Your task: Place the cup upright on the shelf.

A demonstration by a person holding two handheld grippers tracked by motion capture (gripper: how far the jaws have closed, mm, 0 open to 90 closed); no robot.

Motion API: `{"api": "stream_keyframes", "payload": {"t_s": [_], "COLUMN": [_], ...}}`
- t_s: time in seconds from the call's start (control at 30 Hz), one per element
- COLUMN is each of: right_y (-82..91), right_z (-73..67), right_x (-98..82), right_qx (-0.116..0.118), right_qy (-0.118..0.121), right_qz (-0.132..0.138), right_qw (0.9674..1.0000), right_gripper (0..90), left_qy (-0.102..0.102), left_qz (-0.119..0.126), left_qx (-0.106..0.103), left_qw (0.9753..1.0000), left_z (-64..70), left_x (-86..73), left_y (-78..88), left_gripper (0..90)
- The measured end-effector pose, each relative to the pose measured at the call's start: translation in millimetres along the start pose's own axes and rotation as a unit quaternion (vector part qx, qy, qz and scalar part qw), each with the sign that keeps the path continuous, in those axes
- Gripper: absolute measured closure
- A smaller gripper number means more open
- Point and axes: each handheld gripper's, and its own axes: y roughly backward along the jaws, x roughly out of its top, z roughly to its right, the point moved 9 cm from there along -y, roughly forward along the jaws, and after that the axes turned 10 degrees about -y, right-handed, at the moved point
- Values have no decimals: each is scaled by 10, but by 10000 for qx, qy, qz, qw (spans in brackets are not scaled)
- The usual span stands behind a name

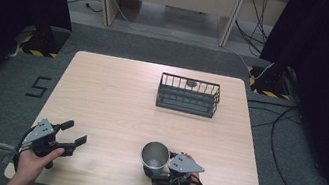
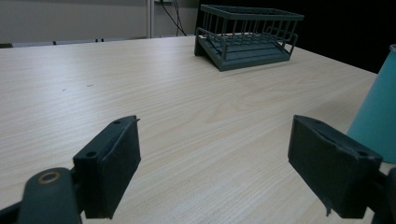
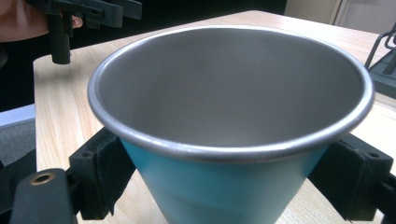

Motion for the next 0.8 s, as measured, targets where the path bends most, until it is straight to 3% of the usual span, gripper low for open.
{"api": "stream_keyframes", "payload": {"t_s": [0.5, 0.8], "right_y": [-15, 66], "right_z": [-17, 24], "right_x": [14, 156], "right_qx": [-8, -82], "right_qy": [33, -18], "right_qz": [65, 304], "right_qw": [10000, 9995], "right_gripper": [170, 171], "left_qy": [2, -1], "left_qz": [0, 0], "left_qx": [-9, -7], "left_qw": [10000, 10000], "left_z": [2, 2], "left_x": [1, 1], "left_y": [-2, 0], "left_gripper": [164, 165]}}
